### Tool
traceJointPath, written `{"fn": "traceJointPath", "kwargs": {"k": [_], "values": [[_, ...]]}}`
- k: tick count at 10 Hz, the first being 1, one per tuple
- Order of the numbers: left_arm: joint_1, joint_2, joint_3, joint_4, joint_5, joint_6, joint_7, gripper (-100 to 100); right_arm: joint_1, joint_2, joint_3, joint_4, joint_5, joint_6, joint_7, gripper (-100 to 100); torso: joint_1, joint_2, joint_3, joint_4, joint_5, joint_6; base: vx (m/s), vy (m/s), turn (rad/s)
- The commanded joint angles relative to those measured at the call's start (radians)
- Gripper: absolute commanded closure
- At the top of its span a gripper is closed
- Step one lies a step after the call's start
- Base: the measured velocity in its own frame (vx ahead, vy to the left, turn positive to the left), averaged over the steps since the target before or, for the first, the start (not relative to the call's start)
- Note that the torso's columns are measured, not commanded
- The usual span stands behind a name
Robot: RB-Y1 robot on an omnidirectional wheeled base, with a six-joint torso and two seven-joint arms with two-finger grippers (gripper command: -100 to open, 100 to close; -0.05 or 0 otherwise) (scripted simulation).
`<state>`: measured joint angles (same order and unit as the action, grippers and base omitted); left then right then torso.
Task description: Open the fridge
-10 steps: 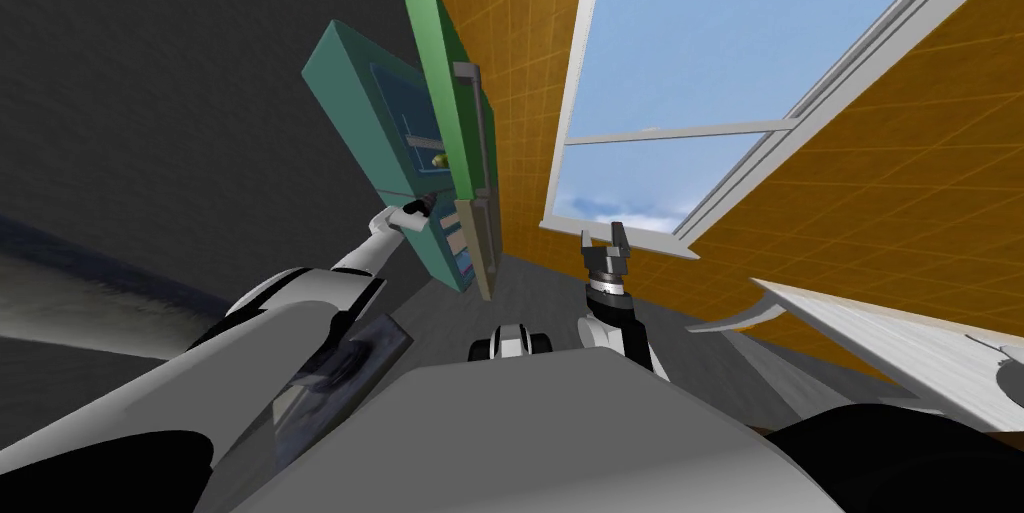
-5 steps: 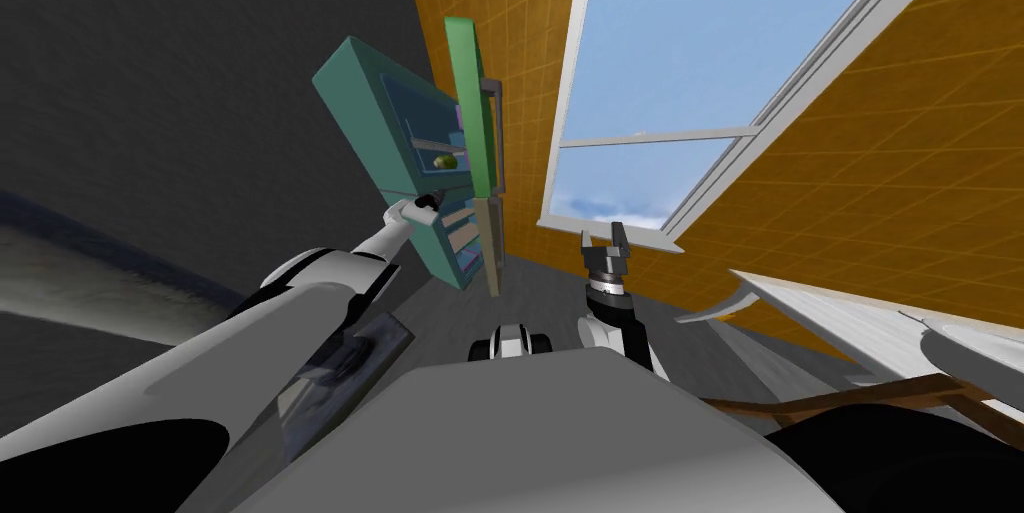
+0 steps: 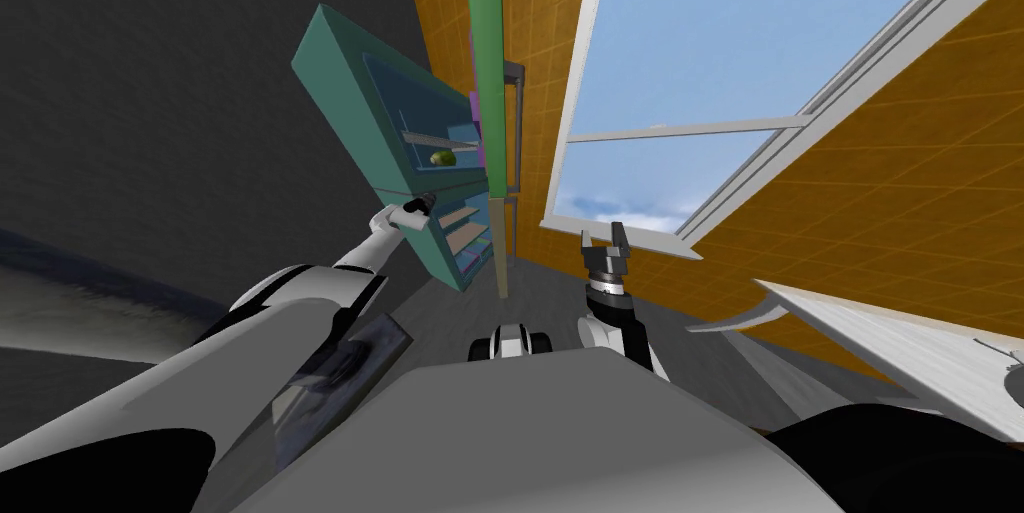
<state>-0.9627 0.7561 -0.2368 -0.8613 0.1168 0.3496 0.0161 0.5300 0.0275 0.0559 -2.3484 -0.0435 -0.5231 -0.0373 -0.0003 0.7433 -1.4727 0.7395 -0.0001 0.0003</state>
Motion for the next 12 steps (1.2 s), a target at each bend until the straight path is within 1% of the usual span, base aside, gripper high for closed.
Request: {"fn": "traceJointPath", "kwargs": {"k": [1,2,4,5,6,7,8,9,11,12], "values": [[0.078,0.06,0.083,-0.066,0.006,0.041,0.056,100,0.0,0.0,0.0,0.0,0.0,0.0,0.0,0,-0.001,-0.004,-0.002,0.0,-0.001,-0.002,0.155,-0.034,0.085],[0.12,0.06,0.088,-0.114,0.006,0.041,0.056,100,0.0,0.0,0.0,0.0,0.0,0.0,0.0,0,0.0,-0.006,-0.004,-0.002,0.0,0.0,0.081,0.009,-0.014],[0.178,0.06,0.088,-0.168,0.006,0.041,0.056,100,0.0,0.0,0.0,0.0,0.0,0.0,0.0,0,0.002,-0.002,-0.001,-0.001,0.001,0.0,0.005,0.013,-0.012],[0.192,0.06,0.088,-0.187,0.006,0.041,0.056,100,0.0,0.0,0.0,0.0,0.0,0.0,0.0,0,0.001,-0.001,-0.001,0.0,0.0,0.0,-0.015,0.006,0.001],[0.192,0.06,0.088,-0.208,0.006,0.041,0.056,100,0.0,0.0,0.0,0.0,0.0,0.0,0.0,0,0.0,-0.002,-0.001,0.0,0.0,0.0,-0.013,0.001,0.005],[0.242,0.114,0.137,-0.246,0.009,0.081,0.106,100,0.0,0.0,0.0,0.0,0.0,0.0,0.0,0,-0.001,-0.005,-0.003,-0.001,0.0,0.0,0.13,-0.031,0.088],[0.252,0.116,0.152,-0.262,0.009,0.081,0.113,100,0.0,0.0,0.0,0.0,0.0,0.0,0.0,0,-0.001,-0.012,-0.007,-0.003,-0.001,-0.001,0.183,-0.03,0.101],[0.283,0.116,0.175,-0.298,0.009,0.081,0.113,100,0.0,0.0,0.0,0.0,0.0,0.0,0.0,0,0.0,-0.014,-0.009,-0.004,0.0,0.0,0.095,-0.007,0.013],[0.346,0.116,0.175,-0.363,0.009,0.081,0.113,100,0.0,0.0,0.0,0.0,0.0,0.0,0.0,0,0.002,-0.001,-0.001,-0.001,0.001,0.001,0.007,0.004,-0.009],[0.361,0.116,0.175,-0.388,0.009,0.081,0.113,100,0.0,0.0,0.0,0.0,0.0,0.0,0.0,0,0.002,-0.001,-0.001,-0.001,0.001,0.001,-0.021,0.002,-0.01]]}}
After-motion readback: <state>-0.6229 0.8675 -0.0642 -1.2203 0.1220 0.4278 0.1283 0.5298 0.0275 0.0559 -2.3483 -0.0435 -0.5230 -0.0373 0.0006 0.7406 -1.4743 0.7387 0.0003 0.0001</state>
